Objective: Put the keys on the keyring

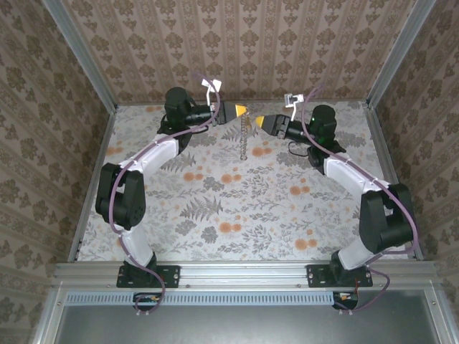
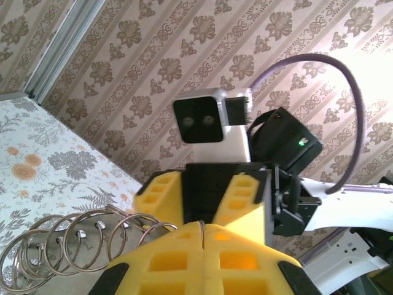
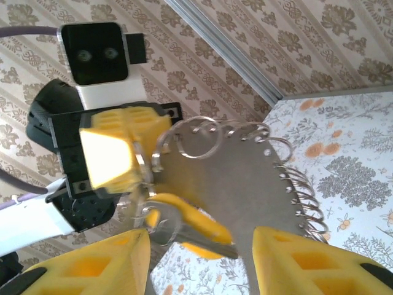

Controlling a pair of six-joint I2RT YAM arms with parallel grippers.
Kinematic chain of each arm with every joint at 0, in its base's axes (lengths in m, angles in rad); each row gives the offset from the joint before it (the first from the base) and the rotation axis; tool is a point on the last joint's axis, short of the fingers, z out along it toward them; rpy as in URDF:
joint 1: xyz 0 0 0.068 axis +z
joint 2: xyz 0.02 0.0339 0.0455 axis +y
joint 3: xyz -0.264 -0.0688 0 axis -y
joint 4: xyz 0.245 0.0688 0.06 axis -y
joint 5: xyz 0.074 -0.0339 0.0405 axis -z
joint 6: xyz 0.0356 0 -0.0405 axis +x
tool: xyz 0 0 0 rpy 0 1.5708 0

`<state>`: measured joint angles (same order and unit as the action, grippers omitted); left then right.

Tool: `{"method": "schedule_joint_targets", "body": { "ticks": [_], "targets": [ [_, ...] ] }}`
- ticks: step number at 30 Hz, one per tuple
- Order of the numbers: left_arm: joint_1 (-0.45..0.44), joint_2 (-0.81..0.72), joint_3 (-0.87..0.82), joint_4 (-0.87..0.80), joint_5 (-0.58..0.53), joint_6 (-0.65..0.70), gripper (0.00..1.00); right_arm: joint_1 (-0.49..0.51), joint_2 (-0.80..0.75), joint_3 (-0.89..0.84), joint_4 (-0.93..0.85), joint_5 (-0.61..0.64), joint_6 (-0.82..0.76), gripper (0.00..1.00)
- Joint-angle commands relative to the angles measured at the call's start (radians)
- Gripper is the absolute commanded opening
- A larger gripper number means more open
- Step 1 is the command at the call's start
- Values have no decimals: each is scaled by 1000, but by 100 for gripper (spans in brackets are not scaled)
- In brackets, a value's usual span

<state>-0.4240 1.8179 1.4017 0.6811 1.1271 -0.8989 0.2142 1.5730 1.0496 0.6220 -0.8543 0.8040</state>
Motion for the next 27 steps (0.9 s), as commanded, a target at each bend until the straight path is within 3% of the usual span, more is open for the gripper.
{"method": "schedule_joint_targets", "body": {
  "ticks": [1,10,15,27],
  "targets": [
    [5,-31,14,88,27,-34,0,9,35,33,146,-44,71,50],
    [4,-13,20,151,33,-87,0,66,94,56,252,-110,110,51],
    [5,11,23,224,33,-148,0,68,95,53,264,-114,116,46],
    [14,25,16,286,7,-198,0,69,75,29,260,-106,124,7]
  ]
}}
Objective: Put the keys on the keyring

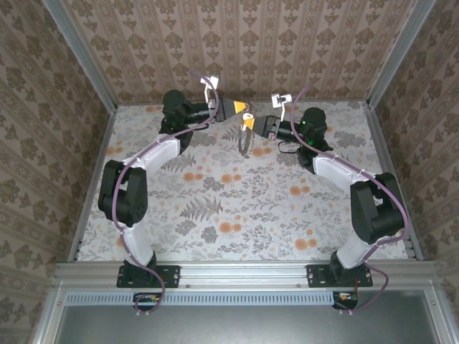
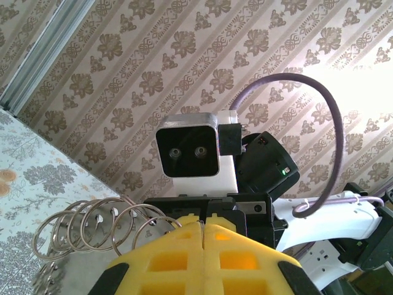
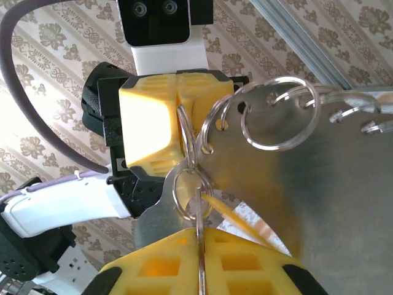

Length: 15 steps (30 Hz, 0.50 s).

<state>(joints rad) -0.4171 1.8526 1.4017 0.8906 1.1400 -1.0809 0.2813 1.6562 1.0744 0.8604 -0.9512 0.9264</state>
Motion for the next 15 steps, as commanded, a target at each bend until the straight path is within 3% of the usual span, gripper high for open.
{"method": "schedule_joint_targets", "body": {
  "ticks": [1,3,15],
  "targets": [
    [9,-11,13,77,-12,-17,0,1,-10,0,13,-9,-1,4],
    [10,-17,4,79,-26,-16,0,3,-12,-10,4,-3,-6,0],
    [-6,-53,-48,48,-101,30,0,45,-10,-38,-41,52,-28,0]
  ]
}}
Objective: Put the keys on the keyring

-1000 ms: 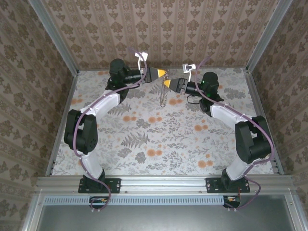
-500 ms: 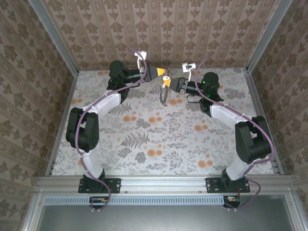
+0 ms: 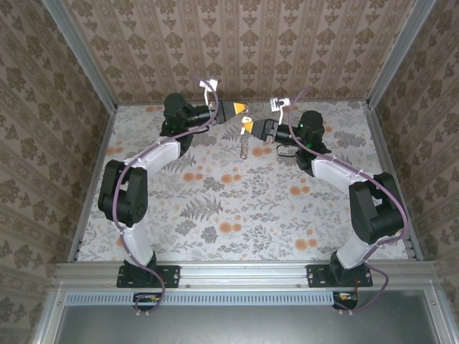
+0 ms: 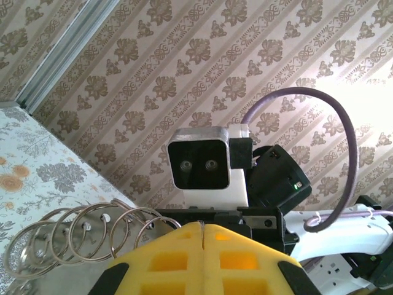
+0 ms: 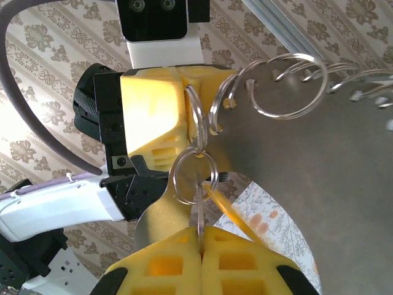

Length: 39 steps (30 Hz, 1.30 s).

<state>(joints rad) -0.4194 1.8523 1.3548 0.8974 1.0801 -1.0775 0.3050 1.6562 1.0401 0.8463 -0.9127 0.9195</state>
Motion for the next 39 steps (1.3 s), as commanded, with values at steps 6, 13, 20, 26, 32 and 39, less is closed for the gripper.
{"method": "schedule_joint_targets", "body": {
  "ticks": [6,13,20,26,32,39],
  "targets": [
    [-20,-56,-25,37,-68,45,0,70,17,55,-110,34,-64,0],
    [-24,-67,-50,41,-99,48,0,64,16,43,-131,65,-67,0],
    [-24,-88,-87,77,-169,35,0,34,-59,-17,-197,111,-75,23],
    [-28,-91,-98,103,-200,21,0,6,-193,-70,-330,132,-143,38],
    [-30,-91,-107,124,-236,1,0,-29,-313,-62,-400,214,-150,39],
    [-65,-101,-129,123,-314,-2,0,-30,-273,25,-351,348,-21,40]
  ]
}}
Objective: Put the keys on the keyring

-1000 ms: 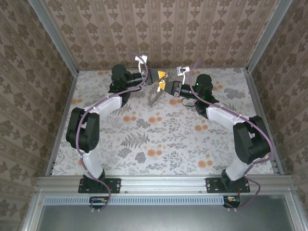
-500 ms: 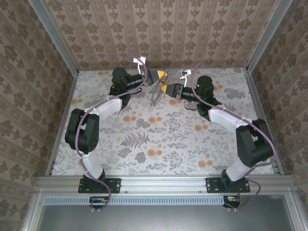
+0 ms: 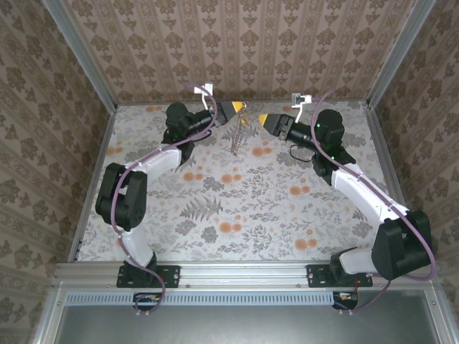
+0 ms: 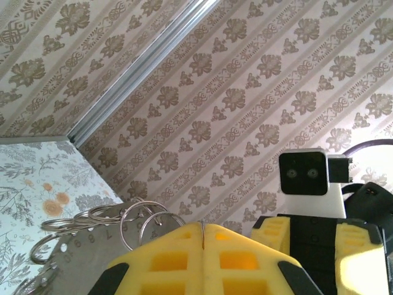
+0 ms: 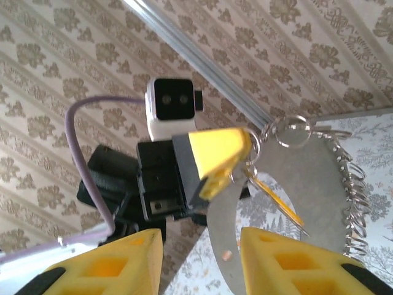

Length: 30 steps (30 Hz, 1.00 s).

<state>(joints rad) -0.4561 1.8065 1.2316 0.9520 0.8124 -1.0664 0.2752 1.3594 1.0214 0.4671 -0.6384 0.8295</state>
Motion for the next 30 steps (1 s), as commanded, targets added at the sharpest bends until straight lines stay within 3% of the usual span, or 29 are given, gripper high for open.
{"method": "schedule_joint_targets", "body": {
  "ticks": [1,7,20,30],
  "targets": [
    [-32,-56,-9,70,-58,-16,0,0,65,56,64,68,101,40],
    [-53,-45,-13,88,-91,-34,0,8,174,116,181,74,208,38],
    [-60,-35,-12,98,-100,-43,0,15,207,120,222,95,227,29],
    [-62,-33,-9,96,-96,-43,0,36,240,161,226,78,229,29]
  ]
}}
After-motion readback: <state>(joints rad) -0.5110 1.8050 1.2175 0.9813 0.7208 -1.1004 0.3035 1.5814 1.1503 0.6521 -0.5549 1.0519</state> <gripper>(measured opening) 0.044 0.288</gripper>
